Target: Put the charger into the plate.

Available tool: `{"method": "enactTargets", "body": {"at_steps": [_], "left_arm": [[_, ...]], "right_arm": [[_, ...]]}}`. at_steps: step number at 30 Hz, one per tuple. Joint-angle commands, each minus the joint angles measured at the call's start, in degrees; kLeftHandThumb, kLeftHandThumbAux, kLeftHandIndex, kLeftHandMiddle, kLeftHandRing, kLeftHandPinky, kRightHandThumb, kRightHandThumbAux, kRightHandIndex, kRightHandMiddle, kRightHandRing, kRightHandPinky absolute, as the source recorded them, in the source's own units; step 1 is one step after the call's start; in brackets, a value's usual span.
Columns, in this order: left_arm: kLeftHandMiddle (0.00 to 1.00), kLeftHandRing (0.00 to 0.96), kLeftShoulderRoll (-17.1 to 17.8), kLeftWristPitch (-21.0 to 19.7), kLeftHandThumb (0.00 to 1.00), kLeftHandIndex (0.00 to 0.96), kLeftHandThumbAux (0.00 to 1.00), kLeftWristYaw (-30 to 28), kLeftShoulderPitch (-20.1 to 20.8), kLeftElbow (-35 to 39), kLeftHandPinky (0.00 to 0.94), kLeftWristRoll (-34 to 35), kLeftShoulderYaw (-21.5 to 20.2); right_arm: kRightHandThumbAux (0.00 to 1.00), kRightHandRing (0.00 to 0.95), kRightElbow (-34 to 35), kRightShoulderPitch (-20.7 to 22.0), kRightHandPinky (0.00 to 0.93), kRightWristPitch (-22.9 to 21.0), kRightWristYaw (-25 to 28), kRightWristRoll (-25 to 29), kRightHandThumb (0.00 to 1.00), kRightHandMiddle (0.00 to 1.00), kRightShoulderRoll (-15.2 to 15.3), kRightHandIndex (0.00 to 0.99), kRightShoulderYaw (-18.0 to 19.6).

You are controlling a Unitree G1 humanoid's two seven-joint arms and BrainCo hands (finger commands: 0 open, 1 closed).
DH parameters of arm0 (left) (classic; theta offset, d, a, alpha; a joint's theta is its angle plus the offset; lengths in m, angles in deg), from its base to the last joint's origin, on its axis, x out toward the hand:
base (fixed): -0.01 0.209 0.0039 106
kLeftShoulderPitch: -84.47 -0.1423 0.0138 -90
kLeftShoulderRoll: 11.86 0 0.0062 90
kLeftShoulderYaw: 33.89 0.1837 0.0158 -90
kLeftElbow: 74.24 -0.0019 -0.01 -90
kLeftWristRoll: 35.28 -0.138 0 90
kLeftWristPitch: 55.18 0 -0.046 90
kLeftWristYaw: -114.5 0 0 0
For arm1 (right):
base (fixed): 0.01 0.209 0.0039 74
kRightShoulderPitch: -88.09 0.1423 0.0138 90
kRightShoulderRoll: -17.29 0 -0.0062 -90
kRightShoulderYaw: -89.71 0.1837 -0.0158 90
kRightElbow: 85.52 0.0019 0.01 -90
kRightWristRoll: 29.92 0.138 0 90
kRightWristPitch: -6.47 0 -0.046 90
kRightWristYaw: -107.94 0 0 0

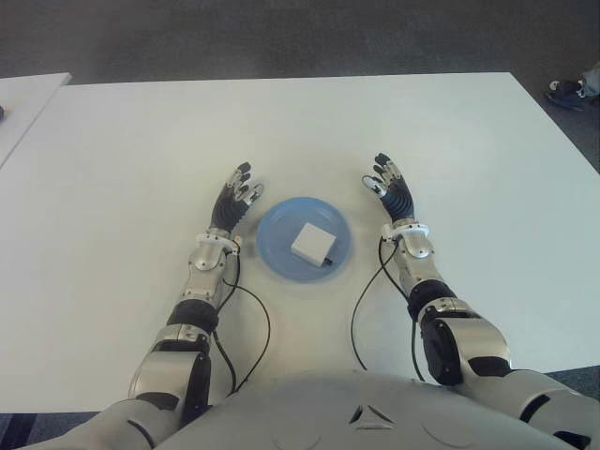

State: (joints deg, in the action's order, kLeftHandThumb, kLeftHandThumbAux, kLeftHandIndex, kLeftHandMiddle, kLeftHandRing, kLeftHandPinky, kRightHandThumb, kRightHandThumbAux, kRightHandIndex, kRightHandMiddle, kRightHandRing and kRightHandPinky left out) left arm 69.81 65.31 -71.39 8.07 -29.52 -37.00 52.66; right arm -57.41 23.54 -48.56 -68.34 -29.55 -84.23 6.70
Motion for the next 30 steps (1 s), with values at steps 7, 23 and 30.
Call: {"method": "enactTargets", "body": {"at_steps": [7, 23, 30], "left_arm": [[0.000, 0.000, 0.4, -0.7, 0.013, 0.000, 0.551, 0.5, 1.4, -5.5, 0.000, 0.6, -1.0], [0.000, 0.000, 0.6, 0.9, 0.030, 0.000, 0.546, 0.7, 3.7, -9.6, 0.000, 0.1, -0.7], [0.000, 0.000, 0.9, 1.0, 0.029, 0.000, 0.546, 0.3, 4.4, -10.9, 0.000, 0.2, -0.8]], "right_arm": [[0.566, 0.000, -3.0, -4.0, 0.000, -4.1, 1.0, 0.1, 0.030, 0.007, 0.0, 0.000, -0.2], [0.486, 0.000, -3.2, -3.8, 0.000, -1.5, 2.1, -1.5, 0.015, 0.000, 0.6, 0.000, -2.3], [0.479, 0.000, -3.5, -3.3, 0.000, -1.9, 2.2, -1.3, 0.013, 0.000, 0.5, 0.000, -2.3]]}}
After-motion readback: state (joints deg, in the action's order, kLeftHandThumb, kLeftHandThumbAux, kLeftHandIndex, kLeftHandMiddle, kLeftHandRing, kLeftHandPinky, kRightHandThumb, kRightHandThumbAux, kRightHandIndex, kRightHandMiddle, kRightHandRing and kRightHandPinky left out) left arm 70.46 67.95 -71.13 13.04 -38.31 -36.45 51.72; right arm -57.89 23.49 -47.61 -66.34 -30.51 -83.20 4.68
